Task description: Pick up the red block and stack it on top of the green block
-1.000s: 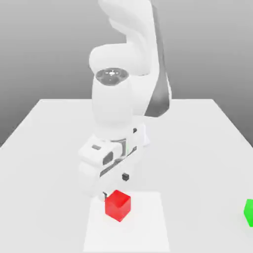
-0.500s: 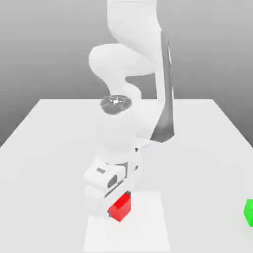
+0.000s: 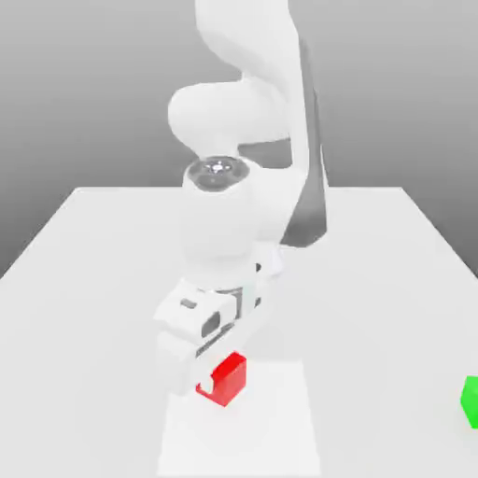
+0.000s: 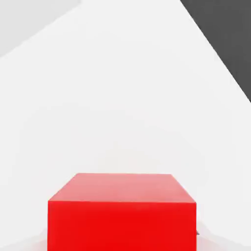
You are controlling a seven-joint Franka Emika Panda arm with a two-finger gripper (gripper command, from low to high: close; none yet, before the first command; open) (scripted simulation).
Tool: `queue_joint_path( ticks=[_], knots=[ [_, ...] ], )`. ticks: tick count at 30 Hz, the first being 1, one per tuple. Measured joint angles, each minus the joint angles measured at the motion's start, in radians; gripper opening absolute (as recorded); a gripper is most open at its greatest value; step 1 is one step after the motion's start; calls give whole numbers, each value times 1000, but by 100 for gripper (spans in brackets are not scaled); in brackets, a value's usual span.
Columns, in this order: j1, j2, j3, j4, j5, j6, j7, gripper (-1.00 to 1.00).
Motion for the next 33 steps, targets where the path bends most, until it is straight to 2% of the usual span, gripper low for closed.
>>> queue_joint_path(
  ticks=[8,10,15,26,30,31,33],
  knots=[
    [-10,-86,-4,-16,-84,-81,52,-100],
    [0,-78,34,22,-107,-108,19,-100],
    [153,-33,121,146,-136,-180,-111,-100],
    [355,116,367,422,-119,-318,-469,-100],
    [376,241,382,449,-137,-222,-484,-100],
    [378,267,380,451,-141,-199,-482,100],
    [378,267,380,451,-141,-199,-482,100]
  ],
)
